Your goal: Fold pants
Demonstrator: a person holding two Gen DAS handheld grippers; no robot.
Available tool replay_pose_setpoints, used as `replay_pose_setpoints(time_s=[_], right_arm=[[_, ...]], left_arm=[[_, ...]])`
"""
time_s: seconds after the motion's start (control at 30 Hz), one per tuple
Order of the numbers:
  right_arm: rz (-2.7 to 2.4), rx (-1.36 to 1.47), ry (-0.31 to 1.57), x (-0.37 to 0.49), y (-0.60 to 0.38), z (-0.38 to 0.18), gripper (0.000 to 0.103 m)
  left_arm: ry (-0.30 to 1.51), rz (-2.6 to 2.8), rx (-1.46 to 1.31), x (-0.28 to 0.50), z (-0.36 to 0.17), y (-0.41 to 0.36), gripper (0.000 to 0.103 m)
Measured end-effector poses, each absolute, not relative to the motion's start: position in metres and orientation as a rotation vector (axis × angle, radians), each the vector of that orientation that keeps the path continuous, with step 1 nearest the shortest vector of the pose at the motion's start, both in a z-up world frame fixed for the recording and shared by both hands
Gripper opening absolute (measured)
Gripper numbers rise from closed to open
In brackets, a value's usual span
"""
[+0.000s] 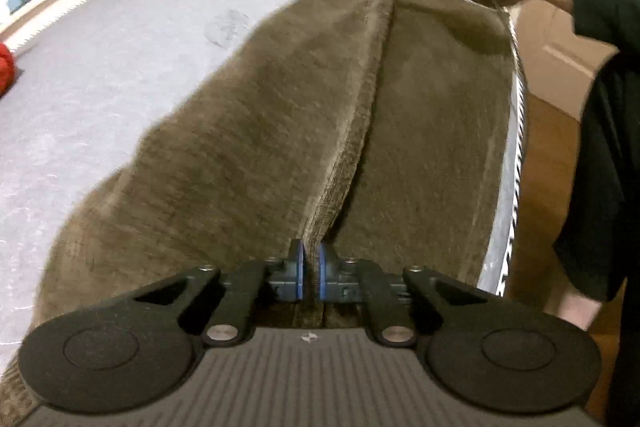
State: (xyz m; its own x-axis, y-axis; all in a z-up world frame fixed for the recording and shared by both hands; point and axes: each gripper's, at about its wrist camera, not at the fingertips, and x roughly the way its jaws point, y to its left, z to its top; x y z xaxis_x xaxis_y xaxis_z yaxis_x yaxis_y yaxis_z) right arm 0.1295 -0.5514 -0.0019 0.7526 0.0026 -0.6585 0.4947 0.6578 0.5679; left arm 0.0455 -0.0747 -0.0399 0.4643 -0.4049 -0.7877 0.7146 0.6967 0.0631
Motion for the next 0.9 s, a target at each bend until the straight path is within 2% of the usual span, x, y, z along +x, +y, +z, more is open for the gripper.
replay_pose_setpoints(time_s=[0.2,0.33,0.43,0.53,0.63,0.7,0.8,0.9], right_arm=[[-0.317,0.731,0.61,0.087,-0.546,0.058,0.008],[-0.42,0.69,0.654,0.033,-0.544,0.086,0.008],[-0.501,0.67,0.721,-0.008,-0.543,0.084,0.008],[-0.511,0.757,0.801,-0.033,-0.551,0.056,0.008],[-0.446,0.926,0.814,-0.045,-0.57,0.021,0.016],[-0.467,0.978,0.779,-0.046,-0.589,0.005,0.047],[-0.489,1.081,0.7,-0.045,-0.616,-0.007,0.054],[-0.428,1.171,0.678,-0.037,-0.632,-0.02,0.055]], left_arm=[[0.749,-0.754,0.381,0.03,-0.011,-0.059,0.006],[0.68,-0.842,0.467,-0.004,0.003,-0.056,0.006],[0.704,-0.882,0.517,-0.02,-0.001,-0.055,0.006],[0.768,-0.918,0.584,-0.029,-0.014,-0.059,0.007],[0.801,-0.906,0.616,-0.031,-0.023,-0.069,0.01],[0.794,-0.914,0.578,-0.028,-0.018,-0.07,0.019],[0.778,-0.905,0.462,-0.018,-0.004,-0.063,0.03],[0.773,-0.895,0.376,-0.013,0.0,-0.065,0.03]])
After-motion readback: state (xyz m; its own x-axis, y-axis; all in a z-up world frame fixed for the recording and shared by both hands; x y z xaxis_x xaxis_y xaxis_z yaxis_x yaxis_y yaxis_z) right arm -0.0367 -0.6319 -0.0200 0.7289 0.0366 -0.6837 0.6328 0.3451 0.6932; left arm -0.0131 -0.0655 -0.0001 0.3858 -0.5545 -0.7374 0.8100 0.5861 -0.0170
